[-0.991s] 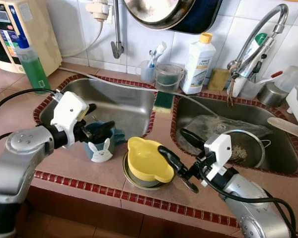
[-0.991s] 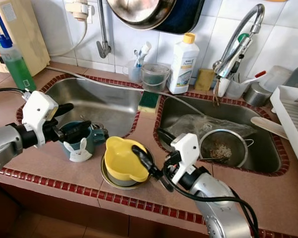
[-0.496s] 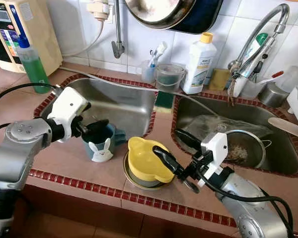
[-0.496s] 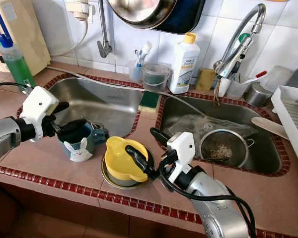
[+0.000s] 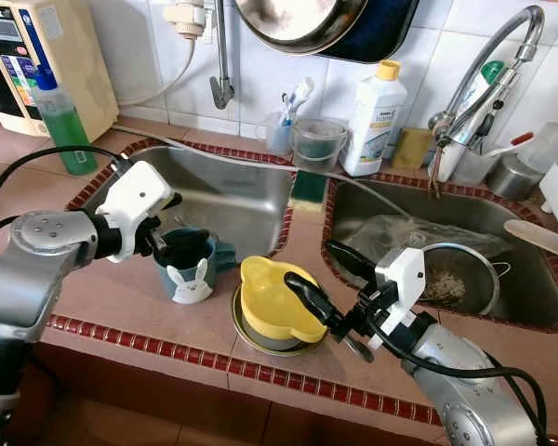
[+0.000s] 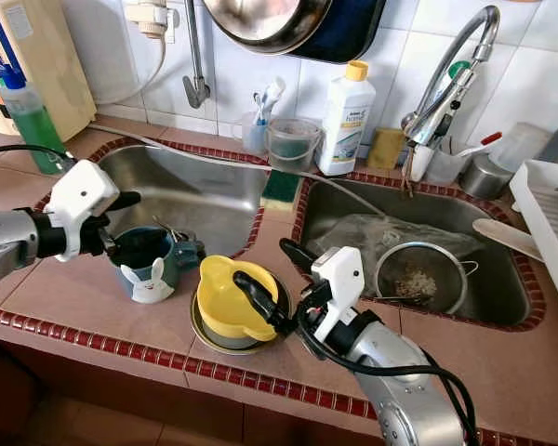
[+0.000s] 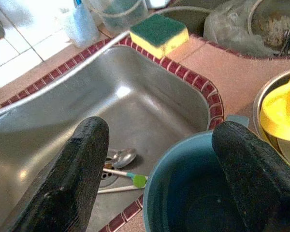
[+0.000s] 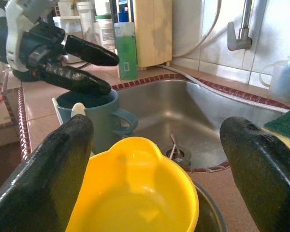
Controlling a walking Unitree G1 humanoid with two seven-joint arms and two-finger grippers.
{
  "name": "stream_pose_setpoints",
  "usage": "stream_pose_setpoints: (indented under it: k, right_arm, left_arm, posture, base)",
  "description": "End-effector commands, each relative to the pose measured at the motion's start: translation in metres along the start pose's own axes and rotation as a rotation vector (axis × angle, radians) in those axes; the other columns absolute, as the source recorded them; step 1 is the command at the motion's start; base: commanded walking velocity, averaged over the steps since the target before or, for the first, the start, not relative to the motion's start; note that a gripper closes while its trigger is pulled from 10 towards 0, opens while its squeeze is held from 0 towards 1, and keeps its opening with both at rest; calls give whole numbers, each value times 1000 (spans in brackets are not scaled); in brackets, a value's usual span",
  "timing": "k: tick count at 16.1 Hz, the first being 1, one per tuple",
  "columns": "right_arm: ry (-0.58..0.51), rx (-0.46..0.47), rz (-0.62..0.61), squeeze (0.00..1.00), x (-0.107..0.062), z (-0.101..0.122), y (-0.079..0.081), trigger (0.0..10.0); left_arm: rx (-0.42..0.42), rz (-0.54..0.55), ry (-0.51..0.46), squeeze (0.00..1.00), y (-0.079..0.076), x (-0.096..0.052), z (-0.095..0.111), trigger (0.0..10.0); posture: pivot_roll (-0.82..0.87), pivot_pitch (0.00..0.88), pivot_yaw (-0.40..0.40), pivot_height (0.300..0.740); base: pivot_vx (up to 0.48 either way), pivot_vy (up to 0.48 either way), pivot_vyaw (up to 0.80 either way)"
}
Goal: Kitchen organization
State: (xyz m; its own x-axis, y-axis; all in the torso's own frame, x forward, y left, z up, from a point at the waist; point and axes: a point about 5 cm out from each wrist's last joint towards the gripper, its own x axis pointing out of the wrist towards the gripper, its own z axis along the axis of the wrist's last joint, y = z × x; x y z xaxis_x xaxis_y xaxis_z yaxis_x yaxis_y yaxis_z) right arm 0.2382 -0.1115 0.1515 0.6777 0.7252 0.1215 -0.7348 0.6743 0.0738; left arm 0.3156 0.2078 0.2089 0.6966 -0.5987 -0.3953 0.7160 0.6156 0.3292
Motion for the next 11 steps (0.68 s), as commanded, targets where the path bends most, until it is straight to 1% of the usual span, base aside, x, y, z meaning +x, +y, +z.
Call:
stream_pose_setpoints:
  k: [1, 5, 8, 11]
  right_arm:
    - [-7, -14, 11, 0, 2, 5, 1, 10000]
    - [-11, -15, 6, 0, 2, 5, 1, 10000]
    - [-6, -17, 4, 0, 2, 4, 1, 10000]
    - [-5, -16, 4, 0, 2, 4, 1, 10000]
  left_arm:
    - [27, -6, 25, 0, 3, 1, 3, 10000]
    - [9, -14, 81, 0, 4, 4, -4, 10000]
    - [15, -11, 120, 0, 5, 5, -9, 10000]
    - [26, -35, 146, 0, 2, 5, -12, 10000]
  posture:
    - [-34, 0, -18, 740]
    - [-39, 0, -17, 740]
    - [-38, 0, -18, 740]
    - [-38, 0, -18, 740]
  base:
    - [0, 0, 0]
    - [0, 0, 0]
    - [0, 0, 0]
    - [0, 0, 0]
